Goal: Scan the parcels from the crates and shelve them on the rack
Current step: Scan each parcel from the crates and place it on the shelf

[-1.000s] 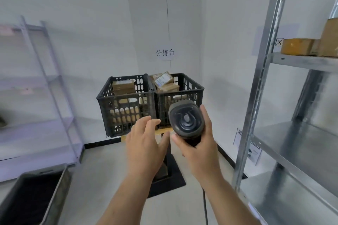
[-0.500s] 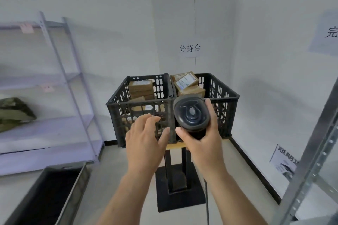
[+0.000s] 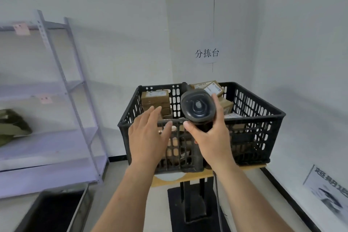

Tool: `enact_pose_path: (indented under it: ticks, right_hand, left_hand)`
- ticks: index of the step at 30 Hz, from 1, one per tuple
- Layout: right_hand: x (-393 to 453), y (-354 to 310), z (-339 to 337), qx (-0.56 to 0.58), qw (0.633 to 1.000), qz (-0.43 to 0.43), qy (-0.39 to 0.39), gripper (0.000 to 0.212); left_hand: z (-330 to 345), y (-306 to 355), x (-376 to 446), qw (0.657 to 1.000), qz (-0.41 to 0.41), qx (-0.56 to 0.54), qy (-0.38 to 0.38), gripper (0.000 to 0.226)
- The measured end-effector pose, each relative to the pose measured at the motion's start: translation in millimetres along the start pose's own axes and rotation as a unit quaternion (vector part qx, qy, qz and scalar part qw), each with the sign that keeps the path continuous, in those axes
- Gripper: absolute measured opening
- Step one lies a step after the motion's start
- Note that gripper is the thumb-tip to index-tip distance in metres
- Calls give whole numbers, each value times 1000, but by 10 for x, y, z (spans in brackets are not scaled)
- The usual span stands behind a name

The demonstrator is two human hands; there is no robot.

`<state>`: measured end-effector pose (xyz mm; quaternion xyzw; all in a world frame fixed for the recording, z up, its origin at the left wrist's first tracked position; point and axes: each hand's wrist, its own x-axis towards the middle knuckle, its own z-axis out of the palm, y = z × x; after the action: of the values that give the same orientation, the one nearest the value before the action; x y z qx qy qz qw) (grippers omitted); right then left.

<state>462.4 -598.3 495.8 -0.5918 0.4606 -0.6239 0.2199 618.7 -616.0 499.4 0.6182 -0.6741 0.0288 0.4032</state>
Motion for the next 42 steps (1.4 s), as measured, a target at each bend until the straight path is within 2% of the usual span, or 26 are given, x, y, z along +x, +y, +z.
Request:
enact_pose_path:
  ticks: [5,10,17,20,29,42]
  right_hand:
    - [595,50,518,-26,999,13,25,99]
    - [1197,158,1002,-46,998,17,35,100]
    - [1907,454,1294,-41,998,48,24,100]
    - [2160,602,1359,-31,998,54,9,104]
    - [2809,1182,1375,-16,996,81,-16,97]
    - [3315,1875,1740,16,992,124,-23,96]
  left_hand:
    - [34,-508,812,1000,8,10,-20,54]
    - [174,-934,1570,995,59,54,-54,55]
    - [549,-1213,2385,987,98,104,-80,59]
    - [748,-1238,2608,982,109,128,-91,61]
    - [1345,-1395,3151,963,111,204,-134,56]
    - [2328,-1801,3877,947,97,211,-223,51]
